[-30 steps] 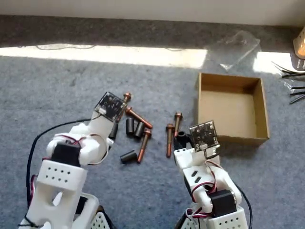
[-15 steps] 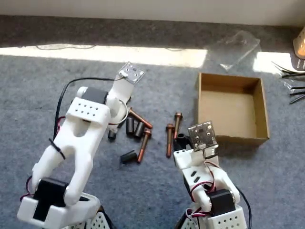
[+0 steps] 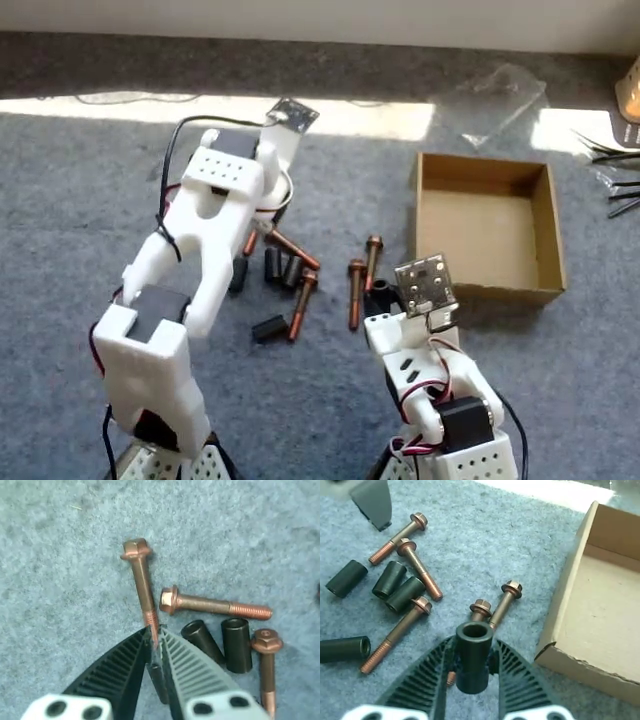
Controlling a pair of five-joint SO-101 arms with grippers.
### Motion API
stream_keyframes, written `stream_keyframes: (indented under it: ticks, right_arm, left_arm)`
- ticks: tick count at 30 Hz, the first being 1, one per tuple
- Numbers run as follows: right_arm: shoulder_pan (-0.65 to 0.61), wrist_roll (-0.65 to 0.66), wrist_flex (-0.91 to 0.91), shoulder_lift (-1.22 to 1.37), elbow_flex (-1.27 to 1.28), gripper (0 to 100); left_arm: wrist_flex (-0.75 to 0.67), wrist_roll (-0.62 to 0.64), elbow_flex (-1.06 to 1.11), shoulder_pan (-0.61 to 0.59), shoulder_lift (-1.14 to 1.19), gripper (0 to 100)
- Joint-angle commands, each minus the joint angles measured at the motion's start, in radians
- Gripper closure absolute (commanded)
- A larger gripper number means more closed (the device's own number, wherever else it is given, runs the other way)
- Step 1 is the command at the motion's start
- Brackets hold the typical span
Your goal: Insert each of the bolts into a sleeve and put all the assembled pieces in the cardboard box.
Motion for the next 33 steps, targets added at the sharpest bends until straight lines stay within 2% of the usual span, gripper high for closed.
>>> stream_keyframes:
  ticks: [1,8,16,23,30,33]
  right_arm:
    - [0.010,0.011,-0.039,-0.007,-0.013,99.5]
    - [0.012,0.011,-0.033,-0.007,-0.015,99.5]
    - [0.012,0.011,-0.033,-0.007,-0.015,99.5]
    - [0.012,0.011,-0.033,-0.007,-0.015,99.5]
    - [0.012,0.011,-0.033,-0.007,-0.015,99.5]
    - [0.012,0.011,-0.033,-0.007,-0.013,99.5]
  left_arm:
    - [0.015,0.009,-0.159,0.041,0.070,96]
    - [0.015,0.011,-0.269,0.051,0.193,86]
    - [0.014,0.011,-0.341,0.030,0.242,86]
    - [0.006,0.011,-0.344,-0.035,0.245,86]
    - [0.006,0.012,-0.341,-0.041,0.246,86]
    - [0.005,0.083,-0.343,-0.042,0.246,86]
